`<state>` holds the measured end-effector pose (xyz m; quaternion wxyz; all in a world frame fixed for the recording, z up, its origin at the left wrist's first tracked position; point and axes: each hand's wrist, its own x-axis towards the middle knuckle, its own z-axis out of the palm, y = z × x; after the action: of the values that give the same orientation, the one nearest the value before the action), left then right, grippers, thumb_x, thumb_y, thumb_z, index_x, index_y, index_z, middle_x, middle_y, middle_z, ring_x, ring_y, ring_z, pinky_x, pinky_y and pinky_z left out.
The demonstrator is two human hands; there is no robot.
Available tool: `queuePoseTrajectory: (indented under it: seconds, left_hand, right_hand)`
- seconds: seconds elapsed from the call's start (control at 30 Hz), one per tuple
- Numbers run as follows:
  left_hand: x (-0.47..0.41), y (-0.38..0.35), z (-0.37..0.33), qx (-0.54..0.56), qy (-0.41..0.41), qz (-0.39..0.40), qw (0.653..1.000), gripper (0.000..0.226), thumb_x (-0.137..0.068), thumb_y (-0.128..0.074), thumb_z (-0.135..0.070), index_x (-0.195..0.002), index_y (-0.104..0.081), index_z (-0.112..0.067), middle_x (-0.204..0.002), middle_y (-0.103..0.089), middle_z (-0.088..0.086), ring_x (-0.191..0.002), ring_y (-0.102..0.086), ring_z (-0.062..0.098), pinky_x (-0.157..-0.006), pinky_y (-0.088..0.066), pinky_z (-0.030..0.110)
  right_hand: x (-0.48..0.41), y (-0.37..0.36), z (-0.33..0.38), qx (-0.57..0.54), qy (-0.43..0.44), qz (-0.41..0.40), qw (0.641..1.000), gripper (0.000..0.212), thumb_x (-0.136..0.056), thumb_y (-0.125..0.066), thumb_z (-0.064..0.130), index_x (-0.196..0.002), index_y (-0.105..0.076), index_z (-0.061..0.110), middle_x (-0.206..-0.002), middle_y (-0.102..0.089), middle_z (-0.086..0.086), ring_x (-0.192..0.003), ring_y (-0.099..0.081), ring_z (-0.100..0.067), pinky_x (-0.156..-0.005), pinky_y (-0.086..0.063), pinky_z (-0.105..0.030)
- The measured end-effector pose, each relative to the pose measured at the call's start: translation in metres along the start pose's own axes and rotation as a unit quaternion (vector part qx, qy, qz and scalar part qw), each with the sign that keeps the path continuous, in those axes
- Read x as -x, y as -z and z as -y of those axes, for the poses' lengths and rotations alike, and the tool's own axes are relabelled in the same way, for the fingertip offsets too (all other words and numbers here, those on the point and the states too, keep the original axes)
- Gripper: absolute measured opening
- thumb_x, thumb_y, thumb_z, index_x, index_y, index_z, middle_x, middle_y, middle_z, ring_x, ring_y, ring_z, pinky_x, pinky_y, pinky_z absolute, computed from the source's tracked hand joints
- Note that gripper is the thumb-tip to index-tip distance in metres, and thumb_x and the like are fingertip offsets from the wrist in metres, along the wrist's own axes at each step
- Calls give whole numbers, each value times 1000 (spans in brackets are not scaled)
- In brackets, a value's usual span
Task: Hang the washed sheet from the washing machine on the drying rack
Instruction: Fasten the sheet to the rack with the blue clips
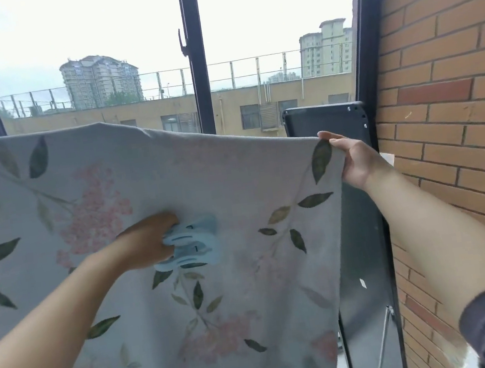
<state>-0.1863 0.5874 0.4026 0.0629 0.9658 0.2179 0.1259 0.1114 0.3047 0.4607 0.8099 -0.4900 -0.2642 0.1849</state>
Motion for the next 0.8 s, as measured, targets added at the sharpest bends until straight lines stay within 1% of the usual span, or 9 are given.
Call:
queuePoseTrajectory:
  seconds: [0.17,0.3,0.37,0.47,0.53,0.63,0.7,0.73,0.8]
  left_hand:
    - [-15,14,2,23,-40,-52,998,50,-76,-62,-15,-124,-51,-22,-124,-50,-4,-110,-53,22,-94,-45,37]
    - [-25,19,3,-21,-85,-99,991,58,-78,-68,-22,-133,-50,-18,-137,-46,-3,-122,-47,21,-102,-41,33]
    - [-28,24,5,-73,-126,-150,978,54,-75,-69,-26,-125,-57,-13,-140,-48,0,-131,-41,22,-105,-37,33]
    - [-32,32,10,-165,-170,-186,954,42,-72,-63,-36,-109,-64,-18,-153,-32,-4,-147,-9,17,-118,-13,39]
    - [-34,33,13,-189,-165,-184,951,40,-75,-64,-38,-112,-62,-22,-158,-17,-8,-146,13,10,-118,8,35]
    - [-36,31,18,-196,-169,-197,946,37,-76,-66,-39,-109,-63,-23,-158,-13,-11,-144,20,9,-116,13,33]
    - [-33,27,19,-196,-180,-209,941,33,-72,-70,-37,-100,-64,-20,-157,-19,-7,-145,16,11,-117,10,33]
    - [-32,26,20,-199,-185,-213,938,32,-70,-73,-36,-95,-64,-19,-156,-23,-3,-146,14,13,-117,8,33]
    - [-29,22,18,-205,-191,-226,933,29,-67,-76,-36,-87,-62,-19,-154,-30,3,-147,5,17,-116,2,34]
  right_hand:
    - [-18,-3,26,73,29,-28,997,27,-98,-43,5,-96,-67,16,-76,-73,-2,-73,-68,-19,-60,-56,-27]
    - [-40,-18,32,19,94,-53,994,26,-94,-48,0,-92,-70,14,-91,-71,-6,-87,-66,-22,-86,-53,-35]
    - [-48,-28,35,25,97,-57,993,25,-95,-48,0,-92,-68,14,-95,-68,-6,-86,-65,-20,-84,-52,-34]
    - [-69,-38,34,32,91,-73,993,28,-95,-46,-3,-91,-67,16,-95,-68,-4,-84,-65,-18,-78,-55,-31]
    - [-86,-41,27,66,85,-89,990,30,-94,-47,-5,-91,-68,16,-92,-69,-2,-97,-63,-23,-93,-51,-35]
    - [-107,-38,8,147,57,-93,983,29,-93,-47,-5,-91,-68,15,-98,-68,-6,-105,-61,-25,-103,-45,-39]
    - [-104,-41,-2,183,32,-87,979,29,-92,-47,-4,-95,-68,16,-103,-66,-9,-90,-63,-19,-92,-51,-33]
    - [-101,-43,-7,194,18,-80,977,29,-91,-48,-4,-93,-67,19,-98,-66,-8,-81,-61,-15,-79,-54,-28]
    - [-92,-49,-16,222,-15,-55,973,26,-89,-52,1,-84,-65,23,-84,-64,-3,-69,-58,-13,-58,-48,-24]
